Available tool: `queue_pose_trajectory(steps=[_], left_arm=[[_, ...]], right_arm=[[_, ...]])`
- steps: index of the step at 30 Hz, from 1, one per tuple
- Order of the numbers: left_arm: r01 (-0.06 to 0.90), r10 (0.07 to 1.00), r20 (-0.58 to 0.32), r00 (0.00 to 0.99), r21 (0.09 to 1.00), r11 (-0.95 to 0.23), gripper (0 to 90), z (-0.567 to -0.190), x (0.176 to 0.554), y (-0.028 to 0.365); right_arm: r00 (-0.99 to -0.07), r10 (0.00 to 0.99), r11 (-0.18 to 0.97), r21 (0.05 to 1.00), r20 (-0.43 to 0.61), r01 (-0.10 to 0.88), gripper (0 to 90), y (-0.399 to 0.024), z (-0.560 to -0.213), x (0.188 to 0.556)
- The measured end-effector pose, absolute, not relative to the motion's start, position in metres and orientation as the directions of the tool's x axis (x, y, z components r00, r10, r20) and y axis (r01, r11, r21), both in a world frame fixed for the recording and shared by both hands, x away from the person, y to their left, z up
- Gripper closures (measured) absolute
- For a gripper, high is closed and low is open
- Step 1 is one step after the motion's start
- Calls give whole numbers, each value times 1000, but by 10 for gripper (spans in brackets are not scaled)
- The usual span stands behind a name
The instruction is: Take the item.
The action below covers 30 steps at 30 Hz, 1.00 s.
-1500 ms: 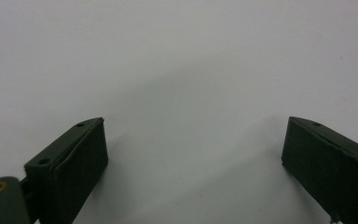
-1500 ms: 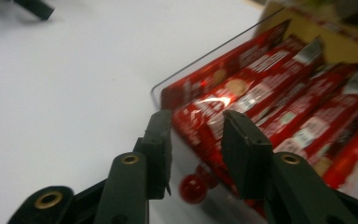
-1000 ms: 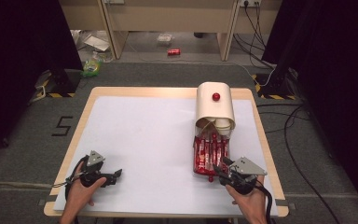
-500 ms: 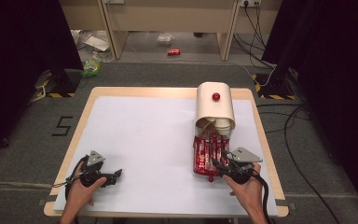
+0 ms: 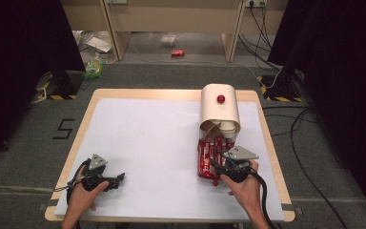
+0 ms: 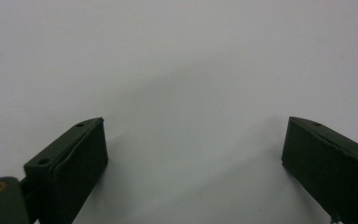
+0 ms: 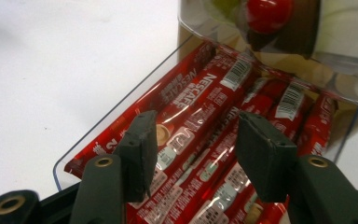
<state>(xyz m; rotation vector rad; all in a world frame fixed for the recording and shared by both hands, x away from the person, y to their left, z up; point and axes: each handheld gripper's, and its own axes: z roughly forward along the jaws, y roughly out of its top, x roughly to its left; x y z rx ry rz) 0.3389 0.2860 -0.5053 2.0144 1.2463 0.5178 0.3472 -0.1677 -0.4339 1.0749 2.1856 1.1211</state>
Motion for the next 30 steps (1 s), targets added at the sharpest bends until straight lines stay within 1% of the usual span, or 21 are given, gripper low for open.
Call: queue_pose_trajectory(steps=[5,14,20,24,30], left_arm=[[608,889,-26,456,739,-290,59,-505,339,286],[608,889,-27,456,739,-290,59,-505,339,286],[608,890,-26,456,739,-290,59,-505,339,286],[608,890,-26,456,739,-290,59,-505,339,286],[608,890,-26,456,739,-290,59,-505,339,286]], right_arm=[[-608,793,382,816,-48,434,487,-160,-436,349],[-629,776,417,796,-59,439,554,-149,-442,351],[-607,791,423,784,-76,454,598,-149,-444,351],[-590,804,415,780,-72,469,597,-148,-445,352],[-563,825,386,775,-48,500,556,-144,-448,357]])
